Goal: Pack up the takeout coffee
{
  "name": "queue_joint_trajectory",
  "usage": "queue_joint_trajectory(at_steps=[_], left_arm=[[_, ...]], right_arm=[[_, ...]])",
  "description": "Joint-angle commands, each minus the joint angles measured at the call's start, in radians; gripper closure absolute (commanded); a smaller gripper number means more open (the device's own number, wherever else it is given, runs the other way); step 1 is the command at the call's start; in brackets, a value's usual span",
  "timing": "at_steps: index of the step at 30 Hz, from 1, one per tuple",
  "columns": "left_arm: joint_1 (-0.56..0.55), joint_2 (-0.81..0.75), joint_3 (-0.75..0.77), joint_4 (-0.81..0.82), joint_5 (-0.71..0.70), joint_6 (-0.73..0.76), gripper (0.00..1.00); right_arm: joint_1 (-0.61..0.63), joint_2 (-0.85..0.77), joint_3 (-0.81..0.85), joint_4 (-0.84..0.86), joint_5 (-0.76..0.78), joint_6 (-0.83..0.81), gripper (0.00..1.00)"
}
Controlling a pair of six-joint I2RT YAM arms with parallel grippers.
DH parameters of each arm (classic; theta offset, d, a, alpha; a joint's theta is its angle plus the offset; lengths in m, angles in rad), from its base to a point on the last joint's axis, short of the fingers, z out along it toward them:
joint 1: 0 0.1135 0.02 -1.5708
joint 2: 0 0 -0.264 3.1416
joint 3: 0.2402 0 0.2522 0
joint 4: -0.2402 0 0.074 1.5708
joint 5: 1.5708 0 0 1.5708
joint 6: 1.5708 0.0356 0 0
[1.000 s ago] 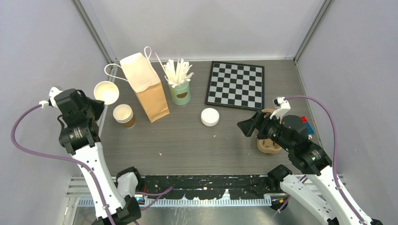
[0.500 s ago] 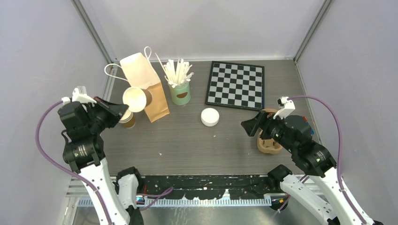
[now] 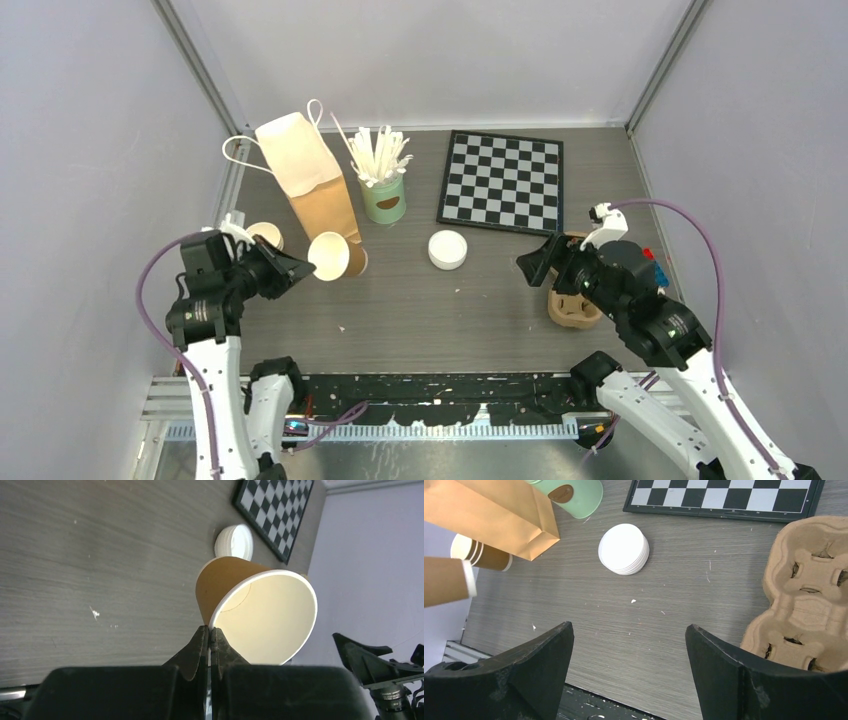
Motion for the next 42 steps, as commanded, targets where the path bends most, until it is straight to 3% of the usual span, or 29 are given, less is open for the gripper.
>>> queue_joint_trajectory(at_steps=[1,12,20,28,33,35,42], left_arm=[[-0.073,0.048,-0.057,0.042,-0.008,0.02,1.0],[-0.607,0.17,-0.228,0.357,-0.288,-0.13,0.99],[-0.847,0.371,-0.218,0.459,-0.502,-0.086,0.98],[-0.983,0.462,-0.214,0.58,-0.607,-0.043,0.95],[-1.003,0.517,-0.208,0.603,-0.6,-0.042,0.92],[-1.007,0.525,-0.204,0.603,-0.595,-0.043,0.88],[-1.009,0.461,-0.163,0.55,-0.584,-0.027,0.55]], right_arm=[[0.004,0.02,0.02,0.025,0.028,0.015,0.14],[0.004,0.073,-0.013,0.045,0.038,0.072,0.16],[0.004,0.146,-0.028,0.068,0.025,0.12,0.18],[0.004,0.179,-0.046,0.095,0.047,0.114,0.19],[0.003,0.201,-0.032,0.091,0.06,0.118,0.19],[0.004,0.205,-0.032,0.092,0.063,0.12,0.19],[0.004,0.255,-0.034,0.136,0.064,0.132,0.25]])
